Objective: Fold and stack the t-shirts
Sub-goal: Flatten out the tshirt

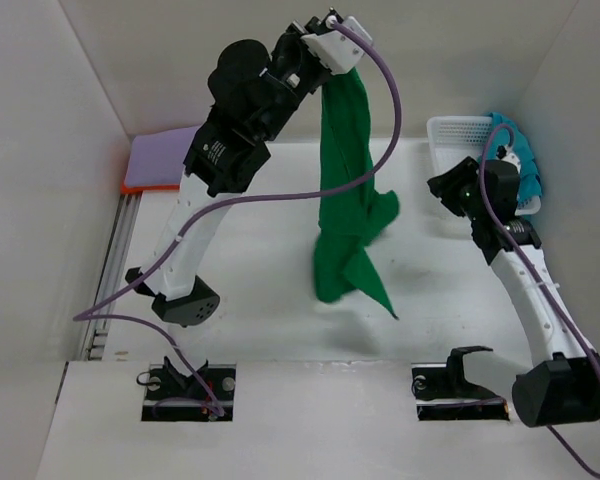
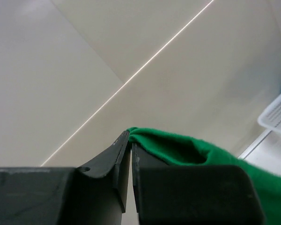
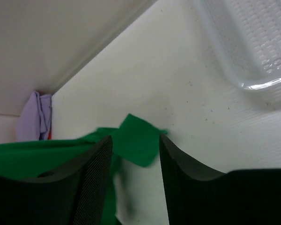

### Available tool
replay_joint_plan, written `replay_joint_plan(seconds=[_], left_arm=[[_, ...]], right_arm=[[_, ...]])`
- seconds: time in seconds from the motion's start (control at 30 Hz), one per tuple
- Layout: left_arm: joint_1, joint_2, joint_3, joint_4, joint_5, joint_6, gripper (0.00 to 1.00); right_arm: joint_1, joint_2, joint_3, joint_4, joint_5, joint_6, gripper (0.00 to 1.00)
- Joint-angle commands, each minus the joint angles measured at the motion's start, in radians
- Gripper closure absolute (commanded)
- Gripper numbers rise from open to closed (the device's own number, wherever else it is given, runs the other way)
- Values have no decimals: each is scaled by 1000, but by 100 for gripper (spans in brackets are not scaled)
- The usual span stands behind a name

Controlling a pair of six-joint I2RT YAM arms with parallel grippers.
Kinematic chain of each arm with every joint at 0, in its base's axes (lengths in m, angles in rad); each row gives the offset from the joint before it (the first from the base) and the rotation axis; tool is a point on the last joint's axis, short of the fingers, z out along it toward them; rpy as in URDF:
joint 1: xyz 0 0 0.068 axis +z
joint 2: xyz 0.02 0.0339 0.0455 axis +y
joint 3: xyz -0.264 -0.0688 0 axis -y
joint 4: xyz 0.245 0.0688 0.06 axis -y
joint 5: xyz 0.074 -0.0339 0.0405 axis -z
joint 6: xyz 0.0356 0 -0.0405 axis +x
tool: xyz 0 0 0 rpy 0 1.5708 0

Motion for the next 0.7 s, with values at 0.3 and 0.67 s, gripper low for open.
replay_joint_plan(seconds=[0.3,0.67], left_arm=[[176,-315,-960,12,-42,-61,95],[293,-587,-1620,-177,101,-136,96]], right_arm=[[81,-90,-165,-62,-21,1,47],[580,-201,-357,-442,145,298,41]])
